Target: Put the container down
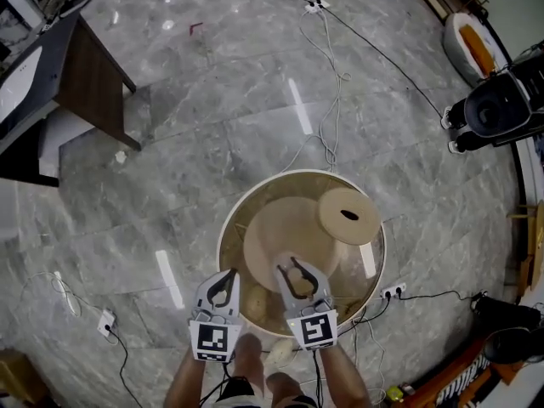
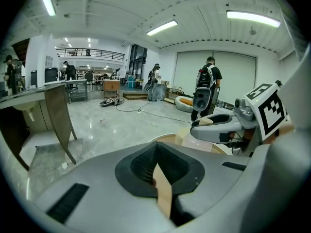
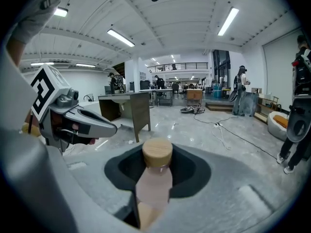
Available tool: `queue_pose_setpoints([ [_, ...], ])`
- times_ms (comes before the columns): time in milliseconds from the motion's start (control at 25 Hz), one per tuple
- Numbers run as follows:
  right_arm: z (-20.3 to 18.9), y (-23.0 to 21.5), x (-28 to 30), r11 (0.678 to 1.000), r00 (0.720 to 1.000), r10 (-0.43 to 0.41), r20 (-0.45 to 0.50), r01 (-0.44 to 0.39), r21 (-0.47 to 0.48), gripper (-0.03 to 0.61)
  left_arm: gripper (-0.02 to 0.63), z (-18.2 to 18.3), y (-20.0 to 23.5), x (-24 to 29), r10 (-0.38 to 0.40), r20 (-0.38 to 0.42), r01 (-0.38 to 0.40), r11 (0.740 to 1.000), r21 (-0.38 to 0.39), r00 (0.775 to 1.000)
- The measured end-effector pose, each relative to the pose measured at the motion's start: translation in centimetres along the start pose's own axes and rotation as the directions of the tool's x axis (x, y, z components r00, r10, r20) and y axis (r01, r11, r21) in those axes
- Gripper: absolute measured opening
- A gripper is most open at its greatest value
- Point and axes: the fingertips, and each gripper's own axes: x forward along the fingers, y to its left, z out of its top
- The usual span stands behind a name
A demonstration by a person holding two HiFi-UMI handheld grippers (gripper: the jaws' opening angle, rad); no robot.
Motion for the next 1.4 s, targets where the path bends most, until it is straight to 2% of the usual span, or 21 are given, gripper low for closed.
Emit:
queue_pose_setpoints([
  [360,-5.1,-1.0,4.6,1.000,0.999,0.016,-0.038,-0.016,-0.008,0.123,0.017,-3.3,0.6,4.7,-0.034,-0.024,0.034,0.999,-0.017,0.999],
  [520,-7.0,-1.3,6.3,1.000,0.998,0.020,-0.059,-0.020,0.003,0.123,0.017,-5.0,1.0,6.0,-0.023,-0.058,0.016,0.993,-0.121,0.998],
  [640,-8.1,-1.6,7.6,1.000,0.997,0.027,-0.067,-0.026,0.004,0.123,0.017,-6.9,1.6,7.2,-0.037,-0.070,0.033,0.998,-0.053,0.997],
  [760,-9.0,-1.8,8.9,0.999,0.997,0.034,-0.070,-0.033,0.011,0.123,0.017,-7.9,2.0,8.3,-0.039,-0.086,0.032,0.996,-0.079,0.996],
  [880,-10.3,-2.0,10.2,0.999,0.996,0.033,-0.079,-0.031,0.018,0.123,0.017,-9.0,2.4,9.5,-0.047,-0.090,0.041,0.997,-0.058,0.995],
  [1040,-11.8,-2.2,11.3,0.999,0.996,0.032,-0.082,-0.030,0.030,0.123,0.017,-9.6,2.4,10.8,-0.032,-0.116,0.015,0.989,-0.144,0.993],
  [1160,-12.7,-2.4,11.9,0.999,0.996,0.039,-0.081,-0.037,0.024,0.123,0.017,-10.4,2.6,11.5,-0.037,-0.117,0.022,0.992,-0.128,0.992],
  [1280,-13.3,-2.8,12.6,0.999,0.996,0.038,-0.076,-0.037,0.018,0.123,0.017,-10.9,2.6,12.1,-0.030,-0.138,0.004,0.982,-0.187,0.990],
  [1400,-13.9,-3.1,13.2,0.999,0.996,0.037,-0.076,-0.035,0.022,0.123,0.017,-11.9,2.7,12.4,-0.037,-0.146,0.013,0.987,-0.162,0.989],
])
